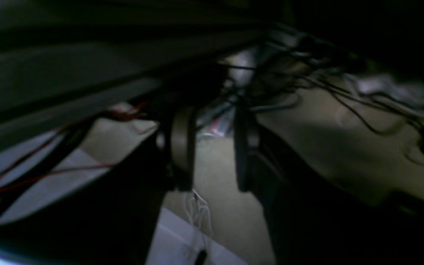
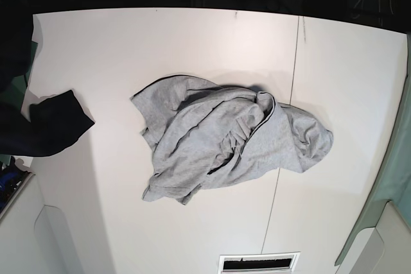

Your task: Layout the t-shirt on the table in an organized manner, then fold the t-shirt properly

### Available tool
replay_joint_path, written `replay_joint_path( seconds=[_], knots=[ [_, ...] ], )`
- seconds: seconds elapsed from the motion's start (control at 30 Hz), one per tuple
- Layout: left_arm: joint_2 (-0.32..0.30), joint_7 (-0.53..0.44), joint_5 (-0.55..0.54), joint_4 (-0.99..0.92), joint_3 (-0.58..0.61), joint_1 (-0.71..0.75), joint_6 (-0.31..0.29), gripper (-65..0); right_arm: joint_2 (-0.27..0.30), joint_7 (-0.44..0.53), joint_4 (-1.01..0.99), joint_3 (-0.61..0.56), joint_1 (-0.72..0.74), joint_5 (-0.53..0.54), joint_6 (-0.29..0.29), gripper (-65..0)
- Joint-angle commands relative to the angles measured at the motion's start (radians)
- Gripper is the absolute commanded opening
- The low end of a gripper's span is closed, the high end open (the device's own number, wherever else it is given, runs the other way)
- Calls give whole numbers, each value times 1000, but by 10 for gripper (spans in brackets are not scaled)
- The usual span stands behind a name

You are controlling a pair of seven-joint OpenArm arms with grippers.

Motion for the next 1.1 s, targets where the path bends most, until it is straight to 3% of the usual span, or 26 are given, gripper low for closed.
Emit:
replay_joint_path(
  seconds=[0.0,0.4,0.6,0.83,0.97,1.07],
  knots=[
    [-3,4,-6,36,2,26,-17,-553,14,7,34,2,-30,7,31,-468],
    [-45,55,-55,363,0,216,-24,-553,123,7,455,2,-318,205,53,-468],
    [-62,212,-101,552,-22,277,-23,-553,195,3,654,2,-443,278,53,-468],
    [-61,278,-204,833,-214,388,-26,-553,285,3,910,2,-587,365,53,-468],
    [-62,284,-271,992,-345,467,-111,-553,318,3,1059,2,-660,373,52,-468],
    [-68,323,-350,1096,-426,515,-137,-553,339,3,1169,2,-706,373,52,-468]
  ],
)
